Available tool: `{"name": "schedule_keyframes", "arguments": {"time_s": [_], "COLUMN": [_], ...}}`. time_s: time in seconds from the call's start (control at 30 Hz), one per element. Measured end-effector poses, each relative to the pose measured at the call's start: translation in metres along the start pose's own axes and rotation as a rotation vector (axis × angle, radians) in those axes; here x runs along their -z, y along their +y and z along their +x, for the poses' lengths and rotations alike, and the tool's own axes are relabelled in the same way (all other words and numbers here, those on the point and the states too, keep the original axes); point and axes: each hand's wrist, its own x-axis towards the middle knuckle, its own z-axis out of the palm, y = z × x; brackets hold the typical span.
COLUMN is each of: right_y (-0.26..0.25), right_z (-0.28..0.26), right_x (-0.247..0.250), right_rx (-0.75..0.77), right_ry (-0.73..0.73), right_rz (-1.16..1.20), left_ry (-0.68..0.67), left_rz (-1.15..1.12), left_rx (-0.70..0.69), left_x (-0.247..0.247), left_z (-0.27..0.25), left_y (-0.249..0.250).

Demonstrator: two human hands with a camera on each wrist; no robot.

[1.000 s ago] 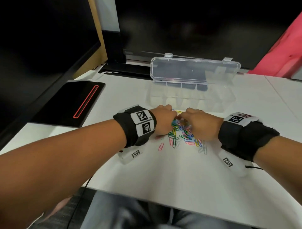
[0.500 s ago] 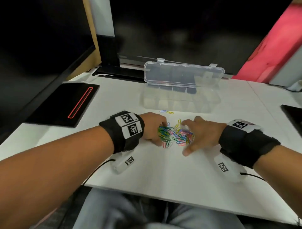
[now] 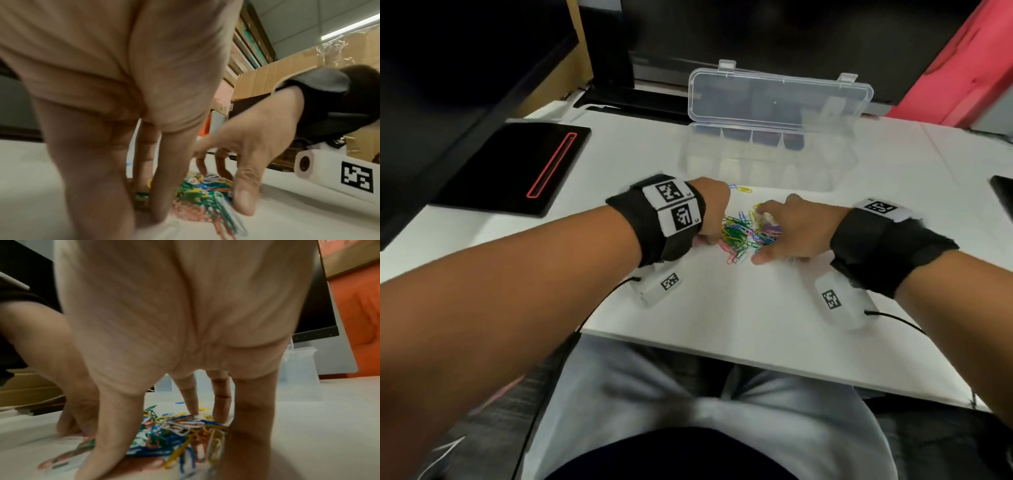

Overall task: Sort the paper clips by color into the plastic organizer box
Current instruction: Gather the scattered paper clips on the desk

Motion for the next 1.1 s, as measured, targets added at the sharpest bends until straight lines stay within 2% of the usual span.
{"name": "schedule_keyframes", "arguments": {"time_s": [0.2, 0.27, 0.33, 0.5, 0.57, 0.63, 0.77, 0.87, 0.97, 1.1], "right_y": [-0.014, -0.014, -0.012, -0.003, 0.003, 0.009, 0.018, 0.015, 0.004, -0.021], "right_z": [0.021, 0.025, 0.027, 0.030, 0.031, 0.032, 0.025, 0.013, 0.002, -0.006], "right_x": [-0.001, -0.002, -0.003, -0.007, -0.008, -0.006, 0.001, 0.014, 0.031, 0.046], "right_rx": [0.096, 0.103, 0.102, 0.055, 0.033, 0.009, 0.003, 0.041, 0.142, 0.224], "right_ry": [0.043, 0.053, 0.073, 0.208, 0.164, 0.122, 0.106, 0.106, 0.083, 0.105], "right_rz": [0.220, 0.273, 0.324, 0.478, 0.655, 0.827, 0.968, 0.996, 1.012, 0.776], "left_ry": [-0.017, 0.008, 0.026, 0.114, 0.201, 0.278, 0.353, 0.296, 0.143, -0.035], "left_rz": [-0.394, -0.460, -0.619, -0.825, -0.886, -1.048, -1.398, -1.669, -1.979, -2.383], "left_rx": [0.063, 0.032, -0.008, -0.114, -0.078, -0.035, 0.053, 0.099, 0.108, 0.011], "left_x": [-0.004, -0.006, -0.009, -0.019, -0.020, -0.021, -0.024, -0.026, -0.029, -0.036], "left_z": [0.011, 0.011, 0.009, 0.005, 0.004, 0.003, -0.002, -0.006, -0.004, -0.001], "left_y": [0.011, 0.007, 0.003, -0.004, -0.003, -0.002, 0.003, 0.010, 0.016, 0.025]}}
